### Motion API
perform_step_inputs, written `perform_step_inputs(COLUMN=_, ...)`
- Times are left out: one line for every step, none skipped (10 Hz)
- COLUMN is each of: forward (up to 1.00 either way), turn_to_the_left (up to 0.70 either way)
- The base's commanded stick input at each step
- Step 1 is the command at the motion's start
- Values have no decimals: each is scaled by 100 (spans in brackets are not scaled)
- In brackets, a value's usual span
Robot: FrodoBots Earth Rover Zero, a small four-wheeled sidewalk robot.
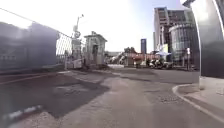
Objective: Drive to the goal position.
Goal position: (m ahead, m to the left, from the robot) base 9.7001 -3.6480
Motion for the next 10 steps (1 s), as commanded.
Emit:
perform_step_inputs(forward=70, turn_to_the_left=1)
perform_step_inputs(forward=70, turn_to_the_left=1)
perform_step_inputs(forward=70, turn_to_the_left=1)
perform_step_inputs(forward=70, turn_to_the_left=1)
perform_step_inputs(forward=70, turn_to_the_left=1)
perform_step_inputs(forward=70, turn_to_the_left=1)
perform_step_inputs(forward=70, turn_to_the_left=1)
perform_step_inputs(forward=70, turn_to_the_left=1)
perform_step_inputs(forward=70, turn_to_the_left=1)
perform_step_inputs(forward=70, turn_to_the_left=1)
